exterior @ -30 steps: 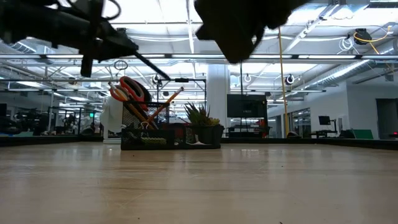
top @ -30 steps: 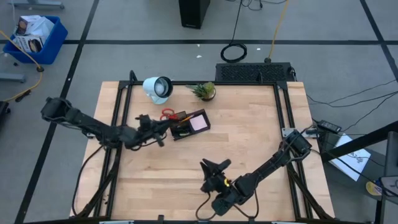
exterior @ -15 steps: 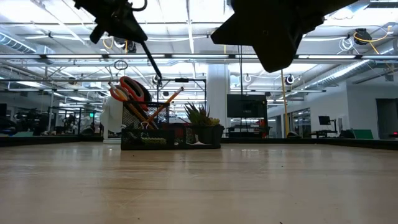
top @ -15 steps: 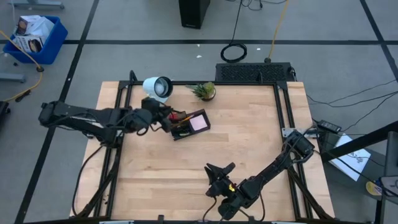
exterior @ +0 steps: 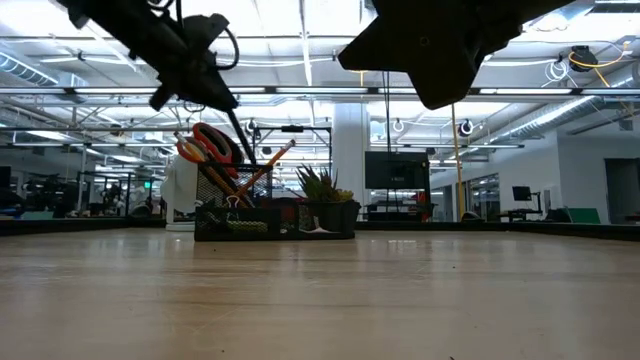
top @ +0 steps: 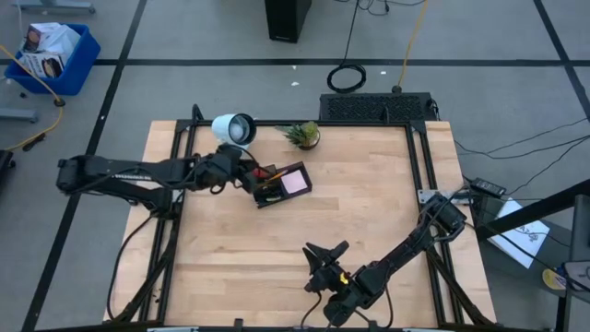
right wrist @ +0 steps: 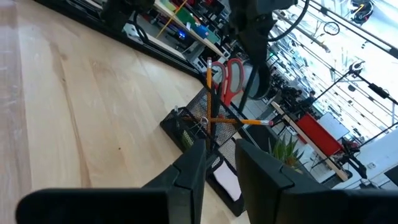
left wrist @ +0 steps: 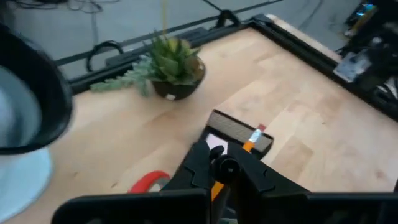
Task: Pick and place office supplies into organizer
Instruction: Put the black pen into the black desk organizer, then return to Home Position
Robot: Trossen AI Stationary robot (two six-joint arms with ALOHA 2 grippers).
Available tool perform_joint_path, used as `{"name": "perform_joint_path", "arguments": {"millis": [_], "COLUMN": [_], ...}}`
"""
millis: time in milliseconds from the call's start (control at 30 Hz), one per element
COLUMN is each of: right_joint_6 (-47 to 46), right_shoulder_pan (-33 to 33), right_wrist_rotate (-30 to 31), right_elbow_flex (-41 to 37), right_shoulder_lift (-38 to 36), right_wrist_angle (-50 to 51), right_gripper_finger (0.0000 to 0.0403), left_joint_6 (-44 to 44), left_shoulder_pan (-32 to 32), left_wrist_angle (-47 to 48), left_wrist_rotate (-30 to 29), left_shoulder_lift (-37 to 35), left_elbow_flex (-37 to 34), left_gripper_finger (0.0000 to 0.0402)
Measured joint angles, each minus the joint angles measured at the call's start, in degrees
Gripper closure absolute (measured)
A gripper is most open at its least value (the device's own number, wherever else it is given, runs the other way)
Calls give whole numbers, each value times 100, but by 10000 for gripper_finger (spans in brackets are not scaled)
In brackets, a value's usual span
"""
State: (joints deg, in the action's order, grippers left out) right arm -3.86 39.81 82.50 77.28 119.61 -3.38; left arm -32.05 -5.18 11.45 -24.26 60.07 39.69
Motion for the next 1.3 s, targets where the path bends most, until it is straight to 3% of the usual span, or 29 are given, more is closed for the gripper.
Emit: {"name": "perform_joint_path", "arguments": {"millis": [500,667,833,900,1000,1100,1233,1300], "right_joint_6": [-63,59,1410,1159,740,46,-267,-262], "right_shoulder_pan": [-37,-37,-13,62,135,7,-372,-513], "right_wrist_rotate": [-4,-4,0,-67,-1076,-2546,-4959,-5745], "right_elbow_flex": [0,0,2,2,2,-66,-571,-910], "right_shoulder_lift": [0,0,0,0,-79,-235,-252,-259], "right_wrist_angle": [-21,-15,-46,-254,-306,-395,-1607,-2357], "right_gripper_finger": [326,326,326,326,326,326,326,326], "left_joint_6": [373,432,496,603,1353,1930,2628,2851], "left_shoulder_pan": [-364,-254,-56,150,742,1465,2459,2858], "left_wrist_angle": [-930,-1096,-989,-969,-1016,-1603,-2645,-2867], "left_wrist_rotate": [674,733,1563,1898,2061,1793,1423,1138], "left_shoulder_lift": [1132,696,152,-85,-364,-576,-645,-655], "left_elbow_flex": [-239,-224,-232,-233,-257,-424,-997,-1278], "left_gripper_finger": [316,315,314,314,314,314,314,314]}}
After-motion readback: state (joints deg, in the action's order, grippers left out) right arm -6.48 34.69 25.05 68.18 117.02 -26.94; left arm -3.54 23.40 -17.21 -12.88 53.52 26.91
